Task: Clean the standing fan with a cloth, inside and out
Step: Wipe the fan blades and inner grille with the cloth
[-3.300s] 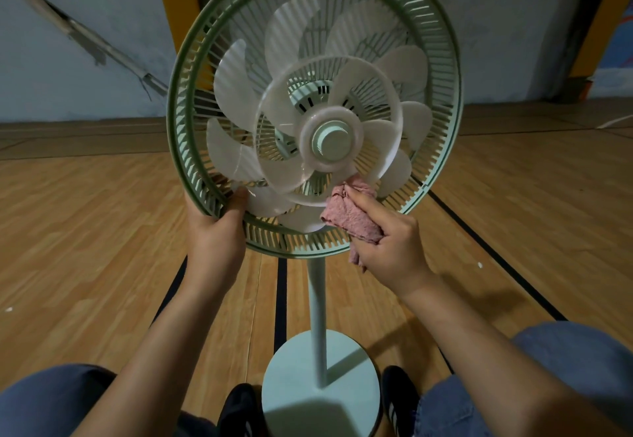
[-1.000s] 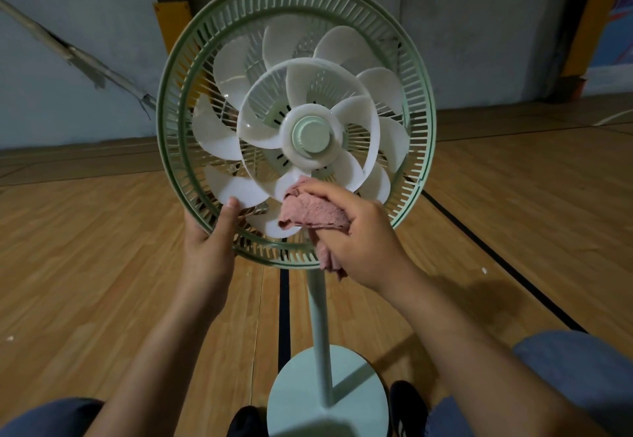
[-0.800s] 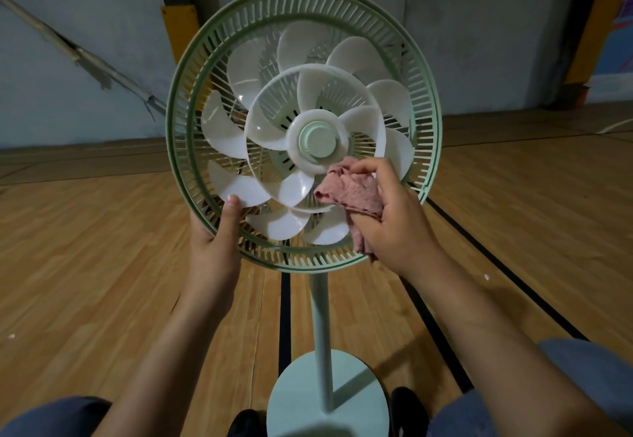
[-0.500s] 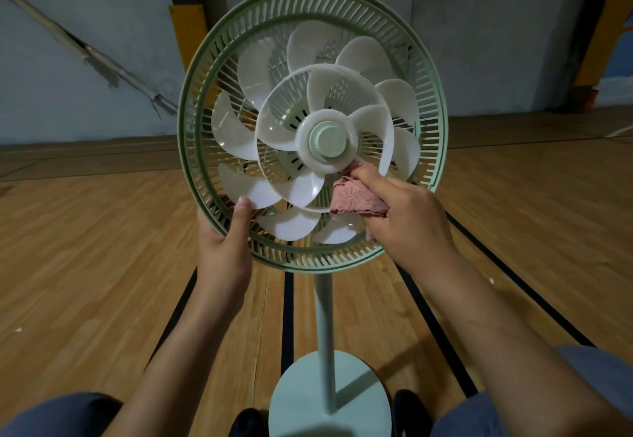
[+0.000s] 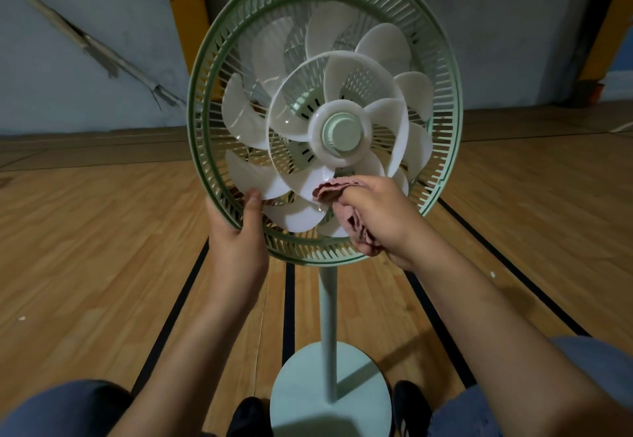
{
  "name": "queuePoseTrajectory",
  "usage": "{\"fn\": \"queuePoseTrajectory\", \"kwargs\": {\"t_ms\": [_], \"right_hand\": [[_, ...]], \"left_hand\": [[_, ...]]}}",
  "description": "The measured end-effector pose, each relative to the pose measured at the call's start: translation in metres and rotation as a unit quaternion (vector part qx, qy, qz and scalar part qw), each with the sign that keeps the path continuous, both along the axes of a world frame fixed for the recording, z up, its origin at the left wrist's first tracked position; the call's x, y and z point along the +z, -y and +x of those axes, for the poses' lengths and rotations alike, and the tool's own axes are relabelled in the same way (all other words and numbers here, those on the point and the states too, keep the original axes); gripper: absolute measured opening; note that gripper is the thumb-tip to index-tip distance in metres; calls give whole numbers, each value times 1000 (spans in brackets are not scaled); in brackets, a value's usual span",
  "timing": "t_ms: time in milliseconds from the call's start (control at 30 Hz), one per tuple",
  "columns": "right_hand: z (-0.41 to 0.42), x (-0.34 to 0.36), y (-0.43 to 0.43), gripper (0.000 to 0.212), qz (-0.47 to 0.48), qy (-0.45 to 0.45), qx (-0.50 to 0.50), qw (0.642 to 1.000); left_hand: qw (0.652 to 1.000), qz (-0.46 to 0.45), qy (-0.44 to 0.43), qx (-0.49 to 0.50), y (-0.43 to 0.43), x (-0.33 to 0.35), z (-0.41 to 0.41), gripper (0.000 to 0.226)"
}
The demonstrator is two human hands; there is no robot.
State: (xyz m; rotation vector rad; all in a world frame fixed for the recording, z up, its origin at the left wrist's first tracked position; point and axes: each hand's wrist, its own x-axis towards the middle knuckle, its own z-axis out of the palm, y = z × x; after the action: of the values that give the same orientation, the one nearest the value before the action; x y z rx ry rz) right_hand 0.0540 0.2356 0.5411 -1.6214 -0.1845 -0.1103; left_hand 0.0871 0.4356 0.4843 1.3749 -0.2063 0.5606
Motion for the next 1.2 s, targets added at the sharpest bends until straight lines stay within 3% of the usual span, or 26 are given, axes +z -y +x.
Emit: {"fn": "queuePoseTrajectory", "kwargs": {"t_ms": [100,200,333,500,667,933,1100,1200], "right_hand": [[1,1,-4,33,85,-43,60,994],[0,1,-6,25,164,-82,101,978],[-1,-2,-4,25,183,-101,151,966],[-3,-2,-4,29,16,-39,73,996],[-10,0,3,45,-161,30,12,986],[-16,-9,31,57,-304,136,-110,936],[-17,-10,46,84,-373,195,-169,891],[-15,-14,44,77,-319,177,-154,918]], "left_hand": [[1000,-9,1,1,0,-1,-1,53],[1000,-20,-3,-5,-1,0,0,58],[1000,-26,-3,-2,-2,0,1,58],[999,-33,0,1,-3,-1,4,59],[999,-31,10,-3,-4,-3,5,56],[999,-29,11,-13,-7,-2,5,57],[1000,-17,18,-14,-7,-2,5,52],[1000,-18,11,-15,-7,-4,5,54]]}}
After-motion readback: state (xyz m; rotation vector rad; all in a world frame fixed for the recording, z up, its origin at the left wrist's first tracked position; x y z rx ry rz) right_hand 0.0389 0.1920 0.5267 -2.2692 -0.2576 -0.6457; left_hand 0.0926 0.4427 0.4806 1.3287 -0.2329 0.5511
